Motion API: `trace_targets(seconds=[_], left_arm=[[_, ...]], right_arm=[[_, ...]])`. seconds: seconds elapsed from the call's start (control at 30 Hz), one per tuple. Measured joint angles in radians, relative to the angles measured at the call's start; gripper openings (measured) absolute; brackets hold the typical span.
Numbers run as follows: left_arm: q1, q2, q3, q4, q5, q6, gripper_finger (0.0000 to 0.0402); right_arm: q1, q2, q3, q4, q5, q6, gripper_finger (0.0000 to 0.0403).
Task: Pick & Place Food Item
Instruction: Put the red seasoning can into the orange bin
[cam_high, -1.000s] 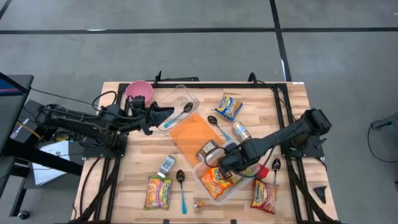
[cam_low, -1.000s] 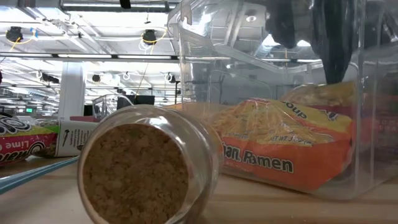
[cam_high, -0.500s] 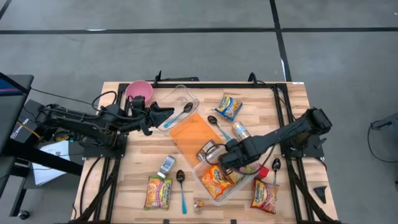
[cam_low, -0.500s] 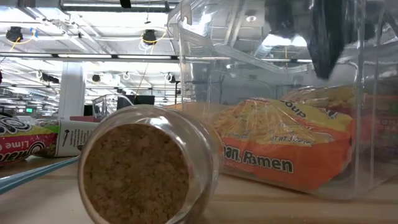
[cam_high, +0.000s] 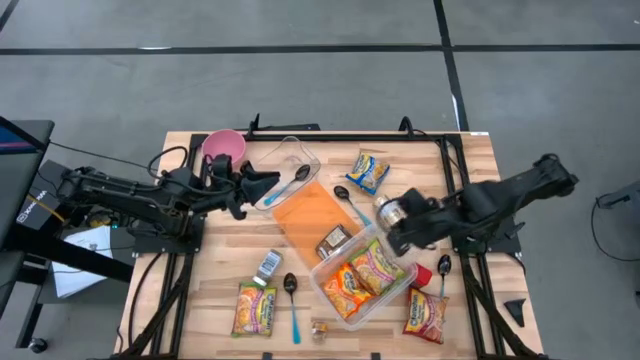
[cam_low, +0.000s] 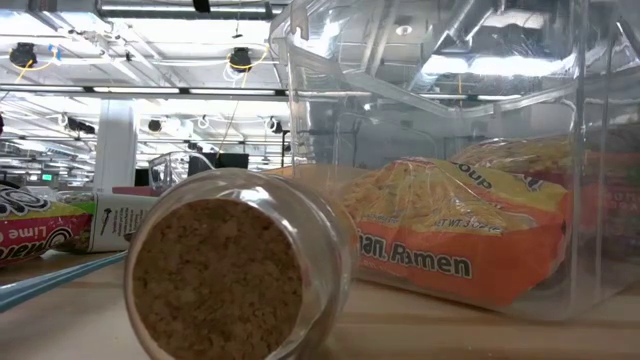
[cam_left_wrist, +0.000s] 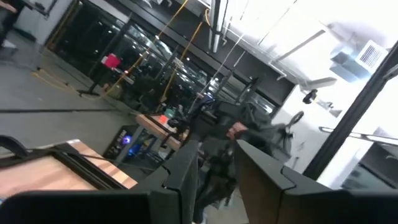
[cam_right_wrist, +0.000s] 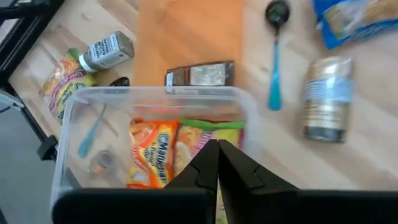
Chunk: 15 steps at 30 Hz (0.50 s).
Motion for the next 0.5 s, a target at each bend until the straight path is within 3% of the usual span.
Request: trace_targets(seconds=[0.27, 0.5], left_arm=[[0.0, 0.0, 0.0, 0.003, -0.107, 0.007, 0.0099], [0.0, 0.0, 0.0, 0.008, -0.149, 0.007, 0.0099]], right_arm=[[0.07, -0.124, -0.001, -0.24, 0.01, 0.057, 0.0056], [0.169, -0.164, -0.001, -0.284, 0.042, 0.137, 0.0103]])
